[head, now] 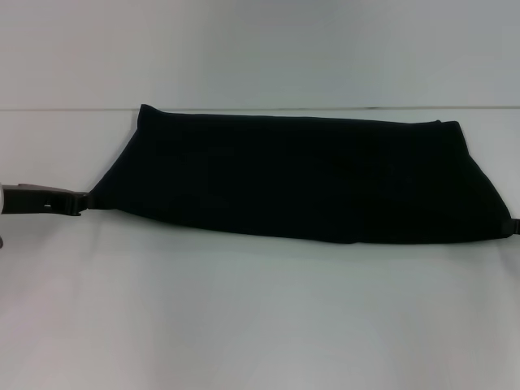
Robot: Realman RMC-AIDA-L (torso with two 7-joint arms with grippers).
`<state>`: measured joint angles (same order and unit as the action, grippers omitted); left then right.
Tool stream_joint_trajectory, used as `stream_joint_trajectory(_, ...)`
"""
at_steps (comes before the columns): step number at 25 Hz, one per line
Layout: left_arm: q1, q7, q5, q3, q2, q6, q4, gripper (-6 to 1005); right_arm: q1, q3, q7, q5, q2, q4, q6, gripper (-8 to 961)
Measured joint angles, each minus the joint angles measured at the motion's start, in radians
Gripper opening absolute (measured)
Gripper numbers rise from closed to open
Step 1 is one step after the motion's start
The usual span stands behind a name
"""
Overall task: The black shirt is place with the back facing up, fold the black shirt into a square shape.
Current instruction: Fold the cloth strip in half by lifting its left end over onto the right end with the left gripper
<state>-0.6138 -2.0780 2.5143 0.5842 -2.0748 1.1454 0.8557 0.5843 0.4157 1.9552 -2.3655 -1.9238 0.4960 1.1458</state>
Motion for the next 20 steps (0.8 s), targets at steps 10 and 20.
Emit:
stream_joint_trajectory(10, -0.001, -0.004, -0.007, 0.003, 0.000, 0.035, 0.038, 4, 0.000, -0.002, -0.001, 0.001, 0.000, 0.035, 0.045, 10)
stream_joint_trajectory(20, -0.007, -0.012, -0.039, -0.001, 0.001, 0.051, 0.087, 4, 0.010, -0.003, 0.007, 0.025, 0.006, 0.075, 0.092, 9)
